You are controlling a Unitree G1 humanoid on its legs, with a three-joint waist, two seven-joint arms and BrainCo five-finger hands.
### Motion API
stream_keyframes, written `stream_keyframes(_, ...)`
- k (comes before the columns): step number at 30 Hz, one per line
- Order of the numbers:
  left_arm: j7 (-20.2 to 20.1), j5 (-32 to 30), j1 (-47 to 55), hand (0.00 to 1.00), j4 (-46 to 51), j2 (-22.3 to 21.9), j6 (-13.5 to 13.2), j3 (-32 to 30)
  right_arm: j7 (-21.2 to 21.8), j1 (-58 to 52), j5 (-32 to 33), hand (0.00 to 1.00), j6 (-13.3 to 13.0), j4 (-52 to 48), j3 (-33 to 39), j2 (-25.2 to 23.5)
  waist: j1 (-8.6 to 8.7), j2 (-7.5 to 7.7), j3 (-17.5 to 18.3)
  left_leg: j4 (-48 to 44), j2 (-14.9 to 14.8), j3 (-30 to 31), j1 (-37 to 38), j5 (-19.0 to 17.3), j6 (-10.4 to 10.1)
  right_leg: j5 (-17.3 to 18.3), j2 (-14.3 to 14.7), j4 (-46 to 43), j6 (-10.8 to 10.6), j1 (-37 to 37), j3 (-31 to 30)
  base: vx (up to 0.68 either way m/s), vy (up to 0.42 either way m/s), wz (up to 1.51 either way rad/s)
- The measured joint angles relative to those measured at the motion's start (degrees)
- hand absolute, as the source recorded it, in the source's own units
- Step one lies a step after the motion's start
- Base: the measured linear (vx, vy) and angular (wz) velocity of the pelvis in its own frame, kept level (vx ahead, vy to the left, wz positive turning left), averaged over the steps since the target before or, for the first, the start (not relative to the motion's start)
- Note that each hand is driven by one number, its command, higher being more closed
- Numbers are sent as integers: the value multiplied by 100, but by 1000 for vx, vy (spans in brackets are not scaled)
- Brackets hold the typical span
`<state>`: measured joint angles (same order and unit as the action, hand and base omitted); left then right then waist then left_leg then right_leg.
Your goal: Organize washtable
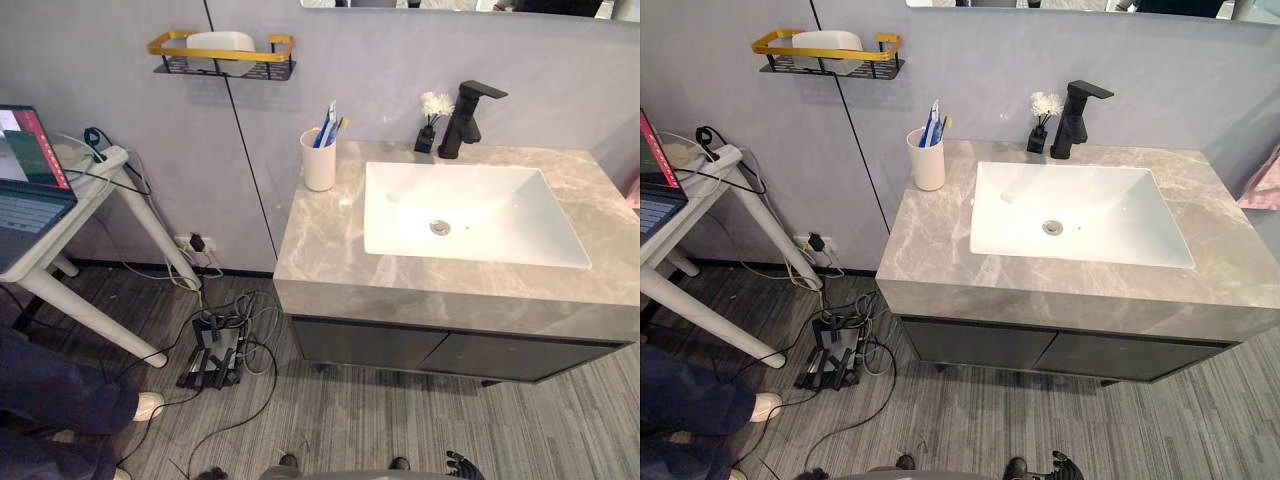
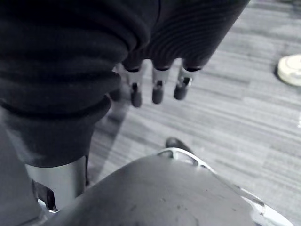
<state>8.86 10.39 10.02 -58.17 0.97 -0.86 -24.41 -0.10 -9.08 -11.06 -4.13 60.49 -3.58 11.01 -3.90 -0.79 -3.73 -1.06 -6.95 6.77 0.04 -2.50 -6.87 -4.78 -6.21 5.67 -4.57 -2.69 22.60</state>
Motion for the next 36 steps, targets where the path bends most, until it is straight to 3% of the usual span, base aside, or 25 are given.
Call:
stream_keyframes(4,-16,-158,-138,0,2,6,-27,2,2,13,166,0,-47,99,198,-63,-4,65,-168,-364,-5,-153,-24,-36,2,379,-96,-613,25,108,19,14,19,9)
stream_keyframes(6,-32,-245,-118,0,-2,-17,-31,-34,6,12,186,0,-93,105,396,-93,-9,64,-168,-539,-158,-415,19,-290,3,585,-29,-1035,57,389,-290,-39,-3,-83)
stream_keyframes(7,-49,-348,-61,0,-63,-25,-27,-174,7,32,153,0,-101,102,517,-151,-19,97,-165,-555,-305,-891,82,-409,-39,609,103,-1135,56,568,-744,-72,-24,-139)
stream_keyframes(10,-71,-450,32,0,-104,-47,-18,-458,11,96,195,0,-100,99,745,-265,17,135,-138,-544,-465,-1715,275,-563,-113,393,326,-938,110,818,-1534,-60,-7,-150)
stream_keyframes(14,-137,-672,-196,0,-120,-53,-26,-346,5,263,256,0,-32,91,813,-282,190,147,-164,-571,-349,-2305,240,-622,-49,98,349,-842,-4,1219,-2157,-17,45,-122)
stream_keyframes(15,-275,-859,-260,0,-197,-5,-18,-213,22,492,269,0,25,-148,396,-210,175,190,-331,-1117,-379,-3051,341,-1062,46,21,533,-1218,59,1513,-2739,-88,173,-261)
stream_keyframes(16,-355,-889,-270,0,-208,150,29,-5,175,663,1149,0,-172,-347,12,-352,239,338,-475,-1597,-441,-3719,576,-1486,103,404,532,-2093,324,1858,-2517,-81,167,-285)
stream_keyframes(18,-377,-896,-232,0,-225,178,44,-31,286,651,1310,0,-256,-382,-148,-484,226,395,-457,-1590,-398,-3930,755,-1573,145,345,669,-2159,274,1919,-2714,7,74,-145)
stream_keyframes(19,-383,-897,-229,0,-228,193,44,-14,294,671,1326,0,-247,-375,-148,-496,319,395,-457,-1615,-397,-3976,773,-1598,183,347,700,-2124,275,1932,-2777,53,41,-72)
stream_keyframes(22,-388,-895,-219,0,-235,211,48,-105,368,655,1246,0,-256,-279,-250,-517,280,493,-392,-1791,-396,-4184,860,-1600,192,164,968,-2045,273,2060,-3255,44,1,-111)
stream_keyframes(23,-376,-898,-115,0,-331,192,75,-263,409,653,1178,0,-325,-268,-367,-547,283,546,-346,-1941,-423,-4570,973,-1598,189,49,1239,-2132,466,2194,-3371,24,-67,-231)
stream_keyframes(25,-375,-1115,18,0,-311,219,93,-297,412,661,985,0,-325,-294,-315,-627,338,628,-298,-2348,-478,-4912,1167,-1617,225,156,1579,-2293,702,2262,-3767,2,-108,-306)
stream_keyframes(26,-375,-1290,16,0,-306,184,49,-247,407,658,827,0,-330,-300,-318,-468,405,596,-290,-3311,-507,-3987,988,-1816,973,163,1832,-2300,768,2157,-4011,11,-13,-358)
stream_keyframes(27,-375,-1311,-11,0,-301,90,39,-239,403,662,791,0,-323,-229,-323,-373,405,419,-234,-3235,-232,-3150,914,-1969,1014,104,2151,-1916,852,1928,-4493,6,94,-311)
stream_keyframes(29,-375,-1331,-15,0,-253,79,30,-221,396,712,705,0,-324,-86,-318,-366,409,413,-218,-2686,241,-2885,729,-2021,1088,93,2156,-1052,872,1611,-4839,-25,134,-206)
stream_keyframes(30,-352,-1333,-43,0,-233,-54,4,-249,417,894,648,0,-317,0,-277,-246,360,-56,-216,-1655,253,-3075,511,-2233,1081,319,2424,-1532,937,1940,-4070,-84,88,-235)
stream_keyframes(31,-348,-1337,-48,0,-252,-27,-24,-277,403,992,617,0,-290,53,-299,-293,325,60,-258,-1615,250,-3502,607,-2209,946,473,2352,-2582,1099,2263,-3494,-89,129,-287)
stream_keyframes(32,-343,-1340,-30,0,-314,-50,59,-306,394,992,612,0,-315,32,-195,-292,405,-38,-226,-1473,162,-4107,861,-2142,784,969,2279,-3286,1143,2253,-3159,25,139,-254)
stream_keyframes(33,-326,-1341,-34,0,-300,-116,47,-250,376,992,566,0,-292,64,-93,-245,437,-136,-185,-1542,183,-4337,950,-2045,655,1057,2112,-3146,1043,1942,-3071,56,133,-231)
stream_keyframes(34,-325,-1346,-58,0,-301,-97,46,-209,374,926,510,0,-272,119,-97,-226,464,-107,-136,-1586,326,-4314,933,-1951,671,681,2046,-2836,951,1750,-3338,45,64,-313)
stream_keyframes(35,-299,-1392,-59,0,-289,-50,27,-106,321,916,367,0,-268,134,-64,-306,382,75,-7,-2027,397,-4408,595,-1804,742,259,1991,-1882,696,1428,-4573,-121,-178,-369)
stream_keyframes(36,-258,-1515,-236,0,-265,42,-65,-17,239,992,375,0,-188,339,140,-419,376,208,-130,-1754,357,-4424,458,-1929,783,-317,1939,-1233,563,1266,-5309,-167,-242,-369)
